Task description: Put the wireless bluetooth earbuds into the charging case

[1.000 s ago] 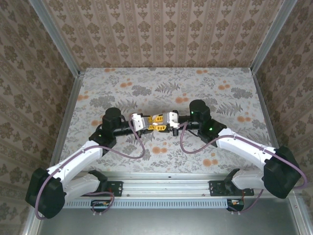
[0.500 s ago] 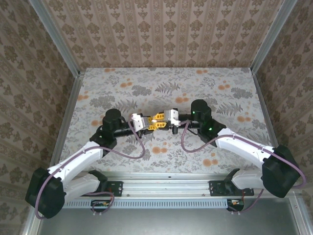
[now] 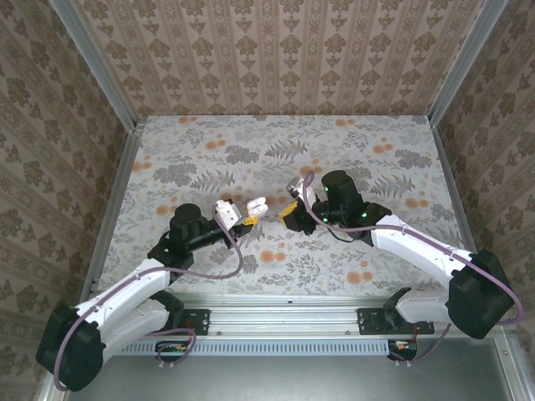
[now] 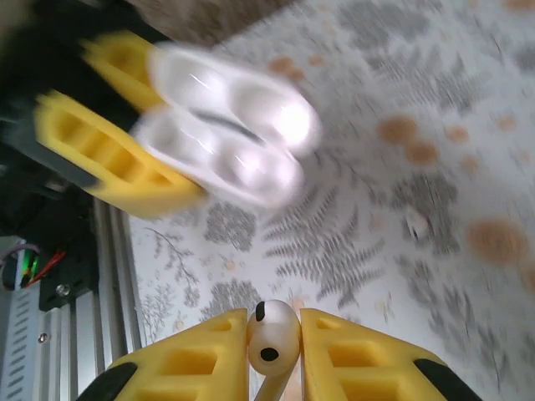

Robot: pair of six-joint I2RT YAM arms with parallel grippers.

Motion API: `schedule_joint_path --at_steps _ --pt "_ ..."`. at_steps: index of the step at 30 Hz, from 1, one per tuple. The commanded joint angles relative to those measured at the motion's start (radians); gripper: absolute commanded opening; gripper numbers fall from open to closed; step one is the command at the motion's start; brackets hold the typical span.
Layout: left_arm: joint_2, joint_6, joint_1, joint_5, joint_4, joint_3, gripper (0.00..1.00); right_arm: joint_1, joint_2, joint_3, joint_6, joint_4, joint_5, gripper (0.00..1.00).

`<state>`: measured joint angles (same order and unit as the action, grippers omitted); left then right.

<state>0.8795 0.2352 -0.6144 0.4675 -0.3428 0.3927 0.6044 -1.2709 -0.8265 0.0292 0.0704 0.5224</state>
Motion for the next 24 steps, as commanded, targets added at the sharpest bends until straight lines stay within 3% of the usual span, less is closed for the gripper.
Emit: schedule_joint_path --at_steps 1,5,10,17,24 --pt "-0.047 0.013 -0.007 -0.058 0.042 -0.006 0.19 -0.007 -0.017 0.036 0.238 0.125 -0.143 0.2" --pt "-0.054 0.026 -0.01 -0.059 0.054 -0.005 0.19 -0.006 -0.067 0.071 0.415 0.158 -0.245 0.2" --pt "-0.05 0.026 -0.011 -0.056 0.05 -0.005 0.19 -0.003 -0.114 0.107 0.523 0.183 -0.337 0.2" --pt "-0.052 0.034 -0.011 -0.07 0.064 0.0 0.19 0.027 -0.205 0.064 0.56 0.321 -0.435 0.21" --pt "-0.052 0.048 -0.013 -0.082 0.086 0.008 0.19 0.047 -0.297 -0.028 0.577 0.457 -0.458 0.25"
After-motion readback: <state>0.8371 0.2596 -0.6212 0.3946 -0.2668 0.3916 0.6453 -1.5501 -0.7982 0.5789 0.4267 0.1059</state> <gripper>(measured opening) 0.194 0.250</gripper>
